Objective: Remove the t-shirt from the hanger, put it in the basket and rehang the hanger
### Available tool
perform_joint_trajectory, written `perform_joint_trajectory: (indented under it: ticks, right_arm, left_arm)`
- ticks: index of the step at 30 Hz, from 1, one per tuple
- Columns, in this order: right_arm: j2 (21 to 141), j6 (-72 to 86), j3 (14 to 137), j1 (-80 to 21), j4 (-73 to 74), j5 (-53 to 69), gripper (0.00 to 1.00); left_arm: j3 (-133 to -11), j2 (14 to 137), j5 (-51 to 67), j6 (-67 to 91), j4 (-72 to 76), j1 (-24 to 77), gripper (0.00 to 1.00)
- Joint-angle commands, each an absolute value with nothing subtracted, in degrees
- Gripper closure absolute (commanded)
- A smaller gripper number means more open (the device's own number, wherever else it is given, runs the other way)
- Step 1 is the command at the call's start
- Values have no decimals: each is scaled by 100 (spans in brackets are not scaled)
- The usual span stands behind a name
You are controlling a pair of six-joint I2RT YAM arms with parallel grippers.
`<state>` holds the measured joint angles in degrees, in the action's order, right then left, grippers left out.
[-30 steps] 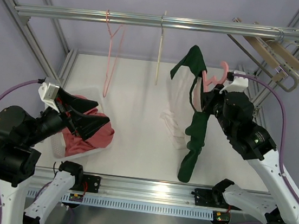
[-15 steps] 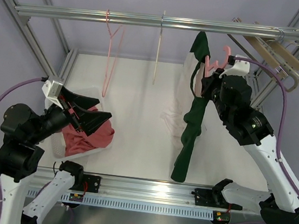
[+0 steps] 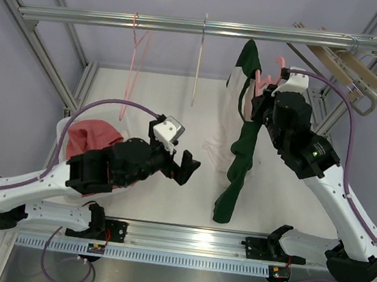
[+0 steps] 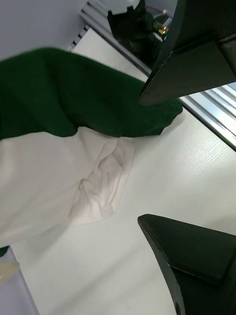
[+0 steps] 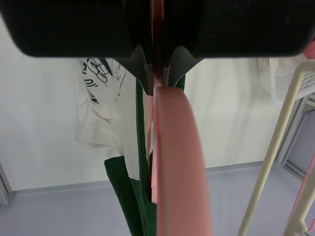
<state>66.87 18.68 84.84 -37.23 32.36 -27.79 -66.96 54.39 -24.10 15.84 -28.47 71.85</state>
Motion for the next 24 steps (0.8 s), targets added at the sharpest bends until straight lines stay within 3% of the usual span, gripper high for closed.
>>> perform_joint_trajectory:
  ticks: [1, 9, 23, 24]
  right_arm:
    - [6311, 1723, 8630, -3762, 2671, -2900, 100]
    - [5977, 2266, 8649, -3762, 2716, -2506, 100]
    - [5511, 2777, 7946, -3762, 2347, -1416, 100]
    - [5467, 2786, 7893, -3762, 2329, -1398, 100]
  left_arm:
    - [-6917, 5886, -3356, 1852, -2172, 7715, 1]
    - [-6969, 6977, -3541, 2171, -1055, 8832, 5]
    - [-7795, 8121, -3840, 1459, -589, 8859, 4]
    - [-7822, 8182, -3893, 1381, -580, 8859, 9]
